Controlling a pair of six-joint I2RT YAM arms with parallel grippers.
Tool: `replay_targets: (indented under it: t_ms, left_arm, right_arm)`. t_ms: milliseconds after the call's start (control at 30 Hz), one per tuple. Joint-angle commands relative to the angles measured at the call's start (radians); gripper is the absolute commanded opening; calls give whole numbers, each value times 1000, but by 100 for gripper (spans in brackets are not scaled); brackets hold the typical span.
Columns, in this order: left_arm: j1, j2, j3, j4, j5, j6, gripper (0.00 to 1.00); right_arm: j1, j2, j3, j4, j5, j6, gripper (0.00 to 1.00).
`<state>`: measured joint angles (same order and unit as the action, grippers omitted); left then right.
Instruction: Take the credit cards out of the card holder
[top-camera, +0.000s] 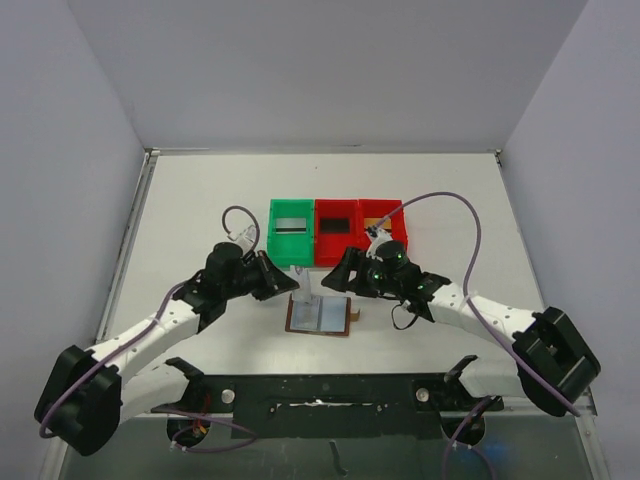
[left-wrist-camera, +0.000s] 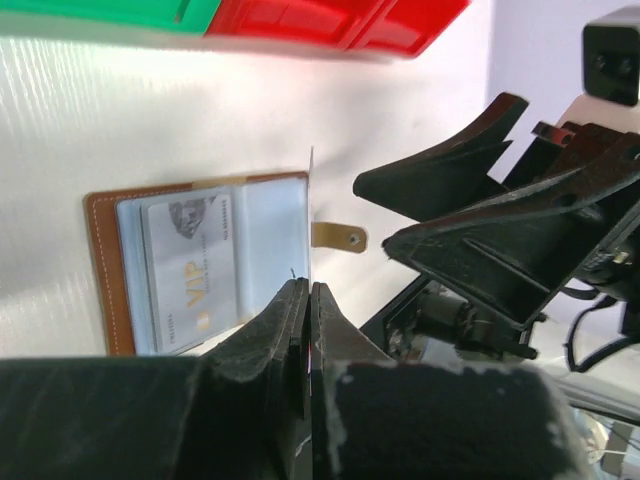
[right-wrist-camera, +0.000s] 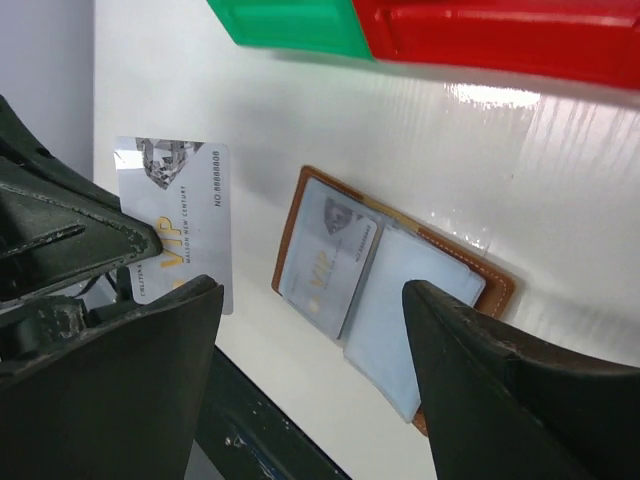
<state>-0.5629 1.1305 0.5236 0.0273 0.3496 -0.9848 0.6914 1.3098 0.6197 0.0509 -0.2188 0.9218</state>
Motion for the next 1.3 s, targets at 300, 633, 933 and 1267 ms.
replay_targets:
  t_ms: [300,633,933,1267]
  left_arm:
    - [78,-216,-170,411,110,-178,0]
    - [75,-211,-233,647,176,-288,0]
    - [71,-195,-237,728,225,-313,0]
    - [70,-185,-230,748,241,-319,0]
  right_arm:
    - [-70,-247,-106,286,-49,-9,82]
    - [-58,-139,-31,414,-243,41,72]
    - [-45,-37,20,557,-361,101,60]
    - [-46,-6,12,673,-455,161,41]
